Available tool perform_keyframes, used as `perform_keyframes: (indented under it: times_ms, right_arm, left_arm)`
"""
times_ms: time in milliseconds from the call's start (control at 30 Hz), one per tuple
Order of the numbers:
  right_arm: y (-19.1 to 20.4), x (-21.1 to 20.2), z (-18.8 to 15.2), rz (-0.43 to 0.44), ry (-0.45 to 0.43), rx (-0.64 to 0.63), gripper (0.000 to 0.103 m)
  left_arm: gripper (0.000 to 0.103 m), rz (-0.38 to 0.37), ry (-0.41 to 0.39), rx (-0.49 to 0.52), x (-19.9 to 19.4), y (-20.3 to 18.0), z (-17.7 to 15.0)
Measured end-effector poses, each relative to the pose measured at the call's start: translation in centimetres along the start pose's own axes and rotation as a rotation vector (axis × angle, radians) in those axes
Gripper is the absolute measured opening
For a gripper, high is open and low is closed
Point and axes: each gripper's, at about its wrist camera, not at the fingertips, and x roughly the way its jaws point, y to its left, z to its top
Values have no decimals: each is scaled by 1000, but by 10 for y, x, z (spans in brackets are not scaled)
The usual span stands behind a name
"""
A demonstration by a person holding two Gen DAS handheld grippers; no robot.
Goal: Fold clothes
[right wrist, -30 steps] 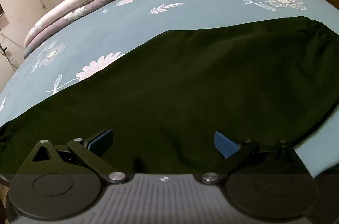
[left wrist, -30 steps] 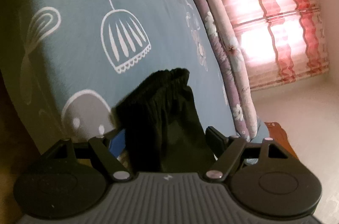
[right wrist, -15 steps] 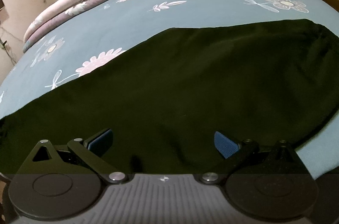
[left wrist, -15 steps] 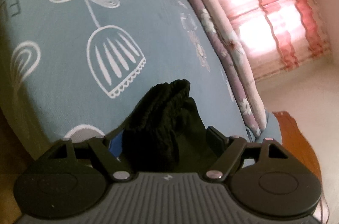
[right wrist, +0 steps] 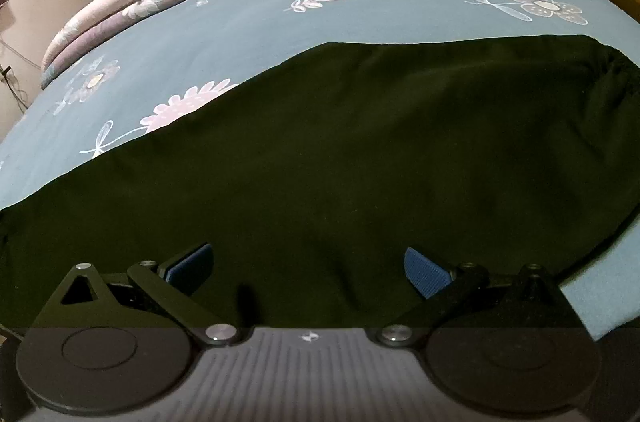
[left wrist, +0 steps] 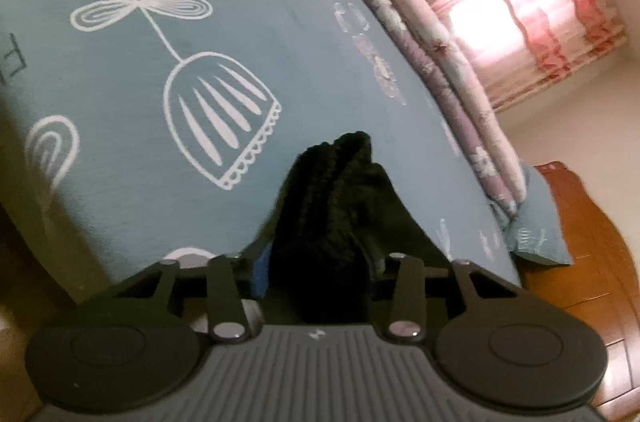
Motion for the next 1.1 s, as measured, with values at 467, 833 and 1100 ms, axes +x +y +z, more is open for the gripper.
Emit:
perform_keyframes:
  times_ms: [467,833,1100]
  right_arm:
    - [-3,-6,0,37,-19,32,103]
    - [-9,-17,-1,75,-48,56,103]
    - [-17,-21,-2,84,-56,82,103]
  left_arm:
    - [29,25,-55,200,-39,-97,-1]
    - [25,-65,-14,310,-34,-181,-19]
    - [25,-170,60,385,-16,-232,-40]
